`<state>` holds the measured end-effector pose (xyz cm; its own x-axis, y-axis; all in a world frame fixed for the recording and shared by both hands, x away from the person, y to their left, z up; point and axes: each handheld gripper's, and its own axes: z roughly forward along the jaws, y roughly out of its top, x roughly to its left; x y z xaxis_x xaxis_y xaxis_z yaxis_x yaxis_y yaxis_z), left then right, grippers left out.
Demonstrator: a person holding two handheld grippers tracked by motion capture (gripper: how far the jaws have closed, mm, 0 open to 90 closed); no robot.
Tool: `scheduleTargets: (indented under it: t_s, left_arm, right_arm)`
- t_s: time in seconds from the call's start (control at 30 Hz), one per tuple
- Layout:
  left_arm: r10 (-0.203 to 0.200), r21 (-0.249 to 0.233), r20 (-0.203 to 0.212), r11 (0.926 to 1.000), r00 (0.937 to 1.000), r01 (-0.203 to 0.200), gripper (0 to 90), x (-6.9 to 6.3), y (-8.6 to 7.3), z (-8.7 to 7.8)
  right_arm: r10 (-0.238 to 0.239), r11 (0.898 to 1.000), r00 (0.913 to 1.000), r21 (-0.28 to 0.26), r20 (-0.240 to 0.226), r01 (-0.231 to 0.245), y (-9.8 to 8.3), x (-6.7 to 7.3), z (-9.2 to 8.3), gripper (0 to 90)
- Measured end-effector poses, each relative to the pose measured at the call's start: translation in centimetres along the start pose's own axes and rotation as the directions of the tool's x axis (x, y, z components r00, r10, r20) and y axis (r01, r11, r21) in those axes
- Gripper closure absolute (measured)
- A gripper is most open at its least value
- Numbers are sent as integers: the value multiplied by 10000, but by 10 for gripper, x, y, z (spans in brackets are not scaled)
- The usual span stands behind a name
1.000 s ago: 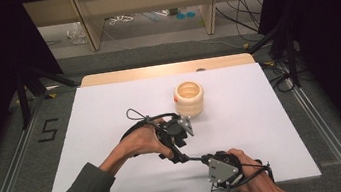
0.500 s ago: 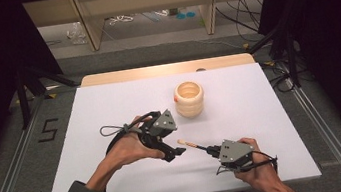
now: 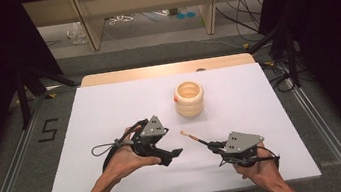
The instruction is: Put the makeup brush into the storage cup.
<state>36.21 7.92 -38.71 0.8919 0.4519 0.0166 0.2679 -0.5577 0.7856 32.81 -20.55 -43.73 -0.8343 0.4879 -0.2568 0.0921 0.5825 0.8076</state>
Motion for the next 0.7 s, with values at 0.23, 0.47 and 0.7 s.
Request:
scheduleTargets:
  t_s: [0.23,0.47,0.7]
  left_arm:
    - [-379,-717,8,9967,9993,378,238,-4,-14,6]
    - [-791,-1257,109,9889,9968,798,244,-8,-21,12]
    - [-1259,-1761,298,9759,9916,1292,256,-9,-24,12]
  right_arm:
    - [703,9967,9969,-391,-343,-716,-2,-3,0,845]
    - [1258,9886,9902,-756,-608,-1302,-2,-5,0,844]
    - [1473,9838,9856,-905,-832,-1546,-2,-4,1,844]
